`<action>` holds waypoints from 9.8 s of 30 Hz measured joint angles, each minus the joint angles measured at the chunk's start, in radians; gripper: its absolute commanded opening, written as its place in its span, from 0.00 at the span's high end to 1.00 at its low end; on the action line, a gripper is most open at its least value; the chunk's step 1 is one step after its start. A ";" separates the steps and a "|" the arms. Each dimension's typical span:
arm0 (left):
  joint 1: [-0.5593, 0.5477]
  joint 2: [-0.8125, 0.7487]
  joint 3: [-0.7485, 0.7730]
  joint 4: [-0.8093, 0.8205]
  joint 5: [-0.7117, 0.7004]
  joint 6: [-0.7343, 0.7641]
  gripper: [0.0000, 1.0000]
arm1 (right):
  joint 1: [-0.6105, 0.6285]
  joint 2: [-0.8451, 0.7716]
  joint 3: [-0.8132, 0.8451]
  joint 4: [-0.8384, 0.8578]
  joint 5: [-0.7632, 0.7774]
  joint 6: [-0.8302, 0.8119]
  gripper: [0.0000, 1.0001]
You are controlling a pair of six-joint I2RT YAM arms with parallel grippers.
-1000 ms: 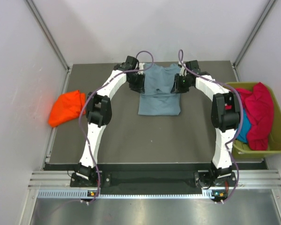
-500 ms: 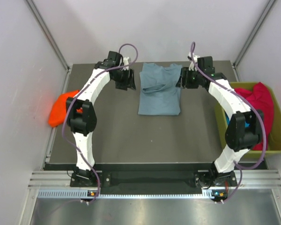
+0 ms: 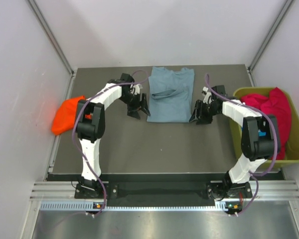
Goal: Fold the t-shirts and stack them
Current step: Fold the tshirt, then neatly place the folded tshirt to the corner
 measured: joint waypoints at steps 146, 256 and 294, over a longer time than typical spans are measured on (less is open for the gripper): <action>0.139 0.175 0.312 0.209 -0.066 0.063 0.25 | 0.007 0.454 0.638 0.241 -0.167 0.125 0.57; 0.595 -0.410 0.236 -0.365 -0.325 0.529 1.00 | -0.071 0.066 0.314 0.124 0.029 -0.050 0.34; 0.600 -0.112 0.386 -0.240 -0.855 0.620 1.00 | -0.071 0.064 0.275 0.147 0.023 -0.047 0.34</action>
